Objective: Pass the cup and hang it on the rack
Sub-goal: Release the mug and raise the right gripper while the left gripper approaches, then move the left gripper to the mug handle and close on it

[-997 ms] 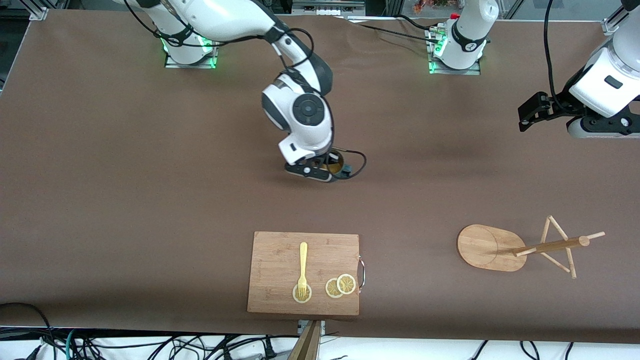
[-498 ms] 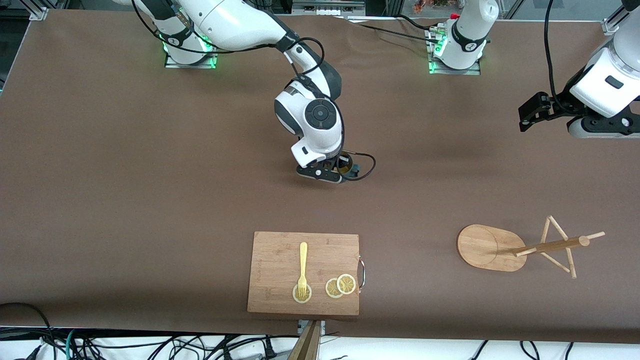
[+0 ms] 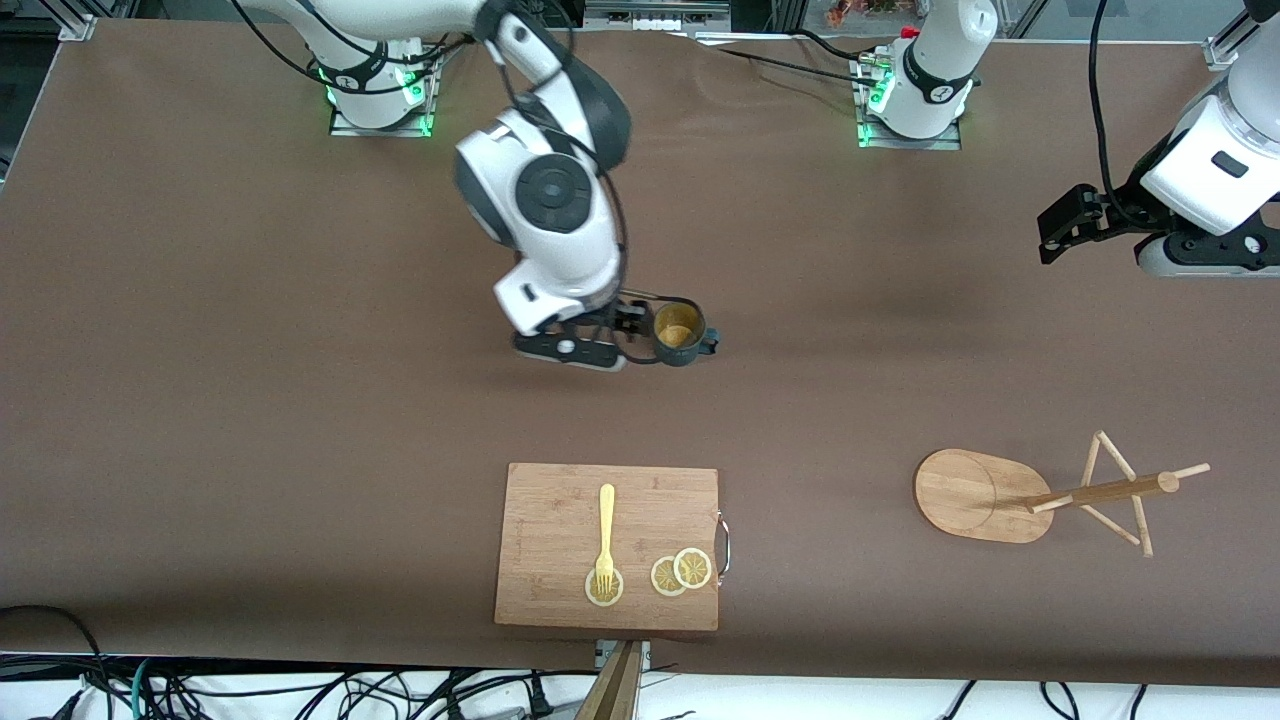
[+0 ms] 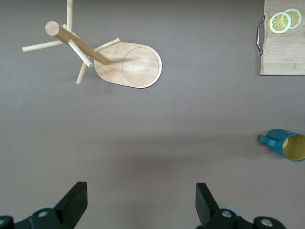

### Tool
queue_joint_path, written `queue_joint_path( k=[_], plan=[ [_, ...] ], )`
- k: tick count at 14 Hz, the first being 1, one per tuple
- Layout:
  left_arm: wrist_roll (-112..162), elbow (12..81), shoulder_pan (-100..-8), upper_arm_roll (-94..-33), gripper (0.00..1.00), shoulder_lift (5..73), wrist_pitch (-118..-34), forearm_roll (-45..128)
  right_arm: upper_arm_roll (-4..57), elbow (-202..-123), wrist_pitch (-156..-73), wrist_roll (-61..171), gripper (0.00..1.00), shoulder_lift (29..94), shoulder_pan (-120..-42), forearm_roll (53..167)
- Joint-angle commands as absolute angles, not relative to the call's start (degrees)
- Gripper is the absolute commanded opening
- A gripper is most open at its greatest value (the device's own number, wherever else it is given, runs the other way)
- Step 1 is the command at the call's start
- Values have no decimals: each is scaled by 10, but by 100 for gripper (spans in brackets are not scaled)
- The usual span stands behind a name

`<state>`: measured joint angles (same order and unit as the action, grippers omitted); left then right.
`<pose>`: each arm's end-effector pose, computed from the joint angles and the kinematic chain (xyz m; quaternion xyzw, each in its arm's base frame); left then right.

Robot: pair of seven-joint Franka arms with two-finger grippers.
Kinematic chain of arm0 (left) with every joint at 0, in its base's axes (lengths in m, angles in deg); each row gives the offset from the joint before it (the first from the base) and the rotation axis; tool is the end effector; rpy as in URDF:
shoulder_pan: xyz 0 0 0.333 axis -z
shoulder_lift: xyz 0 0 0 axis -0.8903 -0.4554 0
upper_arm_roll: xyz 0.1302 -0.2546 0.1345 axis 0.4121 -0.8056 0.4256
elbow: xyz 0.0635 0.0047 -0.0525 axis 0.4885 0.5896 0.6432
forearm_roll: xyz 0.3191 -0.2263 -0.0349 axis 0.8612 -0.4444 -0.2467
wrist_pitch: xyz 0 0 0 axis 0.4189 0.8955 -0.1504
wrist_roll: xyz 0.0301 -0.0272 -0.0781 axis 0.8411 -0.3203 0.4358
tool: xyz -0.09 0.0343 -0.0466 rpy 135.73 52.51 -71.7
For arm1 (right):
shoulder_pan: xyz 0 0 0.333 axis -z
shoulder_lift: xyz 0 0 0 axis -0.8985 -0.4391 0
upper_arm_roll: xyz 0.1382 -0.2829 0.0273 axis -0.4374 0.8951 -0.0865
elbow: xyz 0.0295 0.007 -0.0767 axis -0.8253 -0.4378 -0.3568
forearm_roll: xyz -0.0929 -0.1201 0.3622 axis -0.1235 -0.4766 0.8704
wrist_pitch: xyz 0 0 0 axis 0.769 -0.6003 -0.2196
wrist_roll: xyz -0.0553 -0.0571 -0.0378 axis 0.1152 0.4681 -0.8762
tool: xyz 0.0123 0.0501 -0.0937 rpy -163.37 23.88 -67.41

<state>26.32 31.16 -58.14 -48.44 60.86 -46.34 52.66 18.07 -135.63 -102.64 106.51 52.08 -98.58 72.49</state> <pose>0.5663 -0.0733 0.6327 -0.9998 0.0002 0.0039 0.0175 0.5746 0.4303 0.4230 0.9965 -0.0813 -0.0182 0.0027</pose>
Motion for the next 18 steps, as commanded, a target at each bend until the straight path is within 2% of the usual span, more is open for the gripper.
queue_joint_path(
  k=[1,4,7,9,11,13,15,16,18],
  plan=[
    [251,294,-580,-485,100,602,-458,526,208,-1374,-933,963,100,579,-945,725],
    [251,294,-581,-485,100,602,-458,523,308,-1374,-822,849,100,618,-938,727],
    [253,309,-578,-485,100,609,-459,525,406,-1374,-762,696,100,643,-938,729],
    [256,382,-580,-484,100,612,-506,531,460,-1383,-743,615,100,660,-937,742],
    [251,426,-579,-485,100,628,-536,521,499,-1392,-751,595,100,662,-936,757],
    [252,473,-577,-492,100,628,-590,514,505,-1413,-781,579,100,674,-910,781],
    [253,510,-576,-508,100,624,-609,506,499,-1464,-815,543,100,702,-873,790],
    [254,519,-578,-517,100,621,-610,508,474,-1514,-848,534,100,731,-837,800],
    [252,542,-578,-519,100,609,-624,510,346,-1620,-929,529,100,804,-714,794]
  ],
)
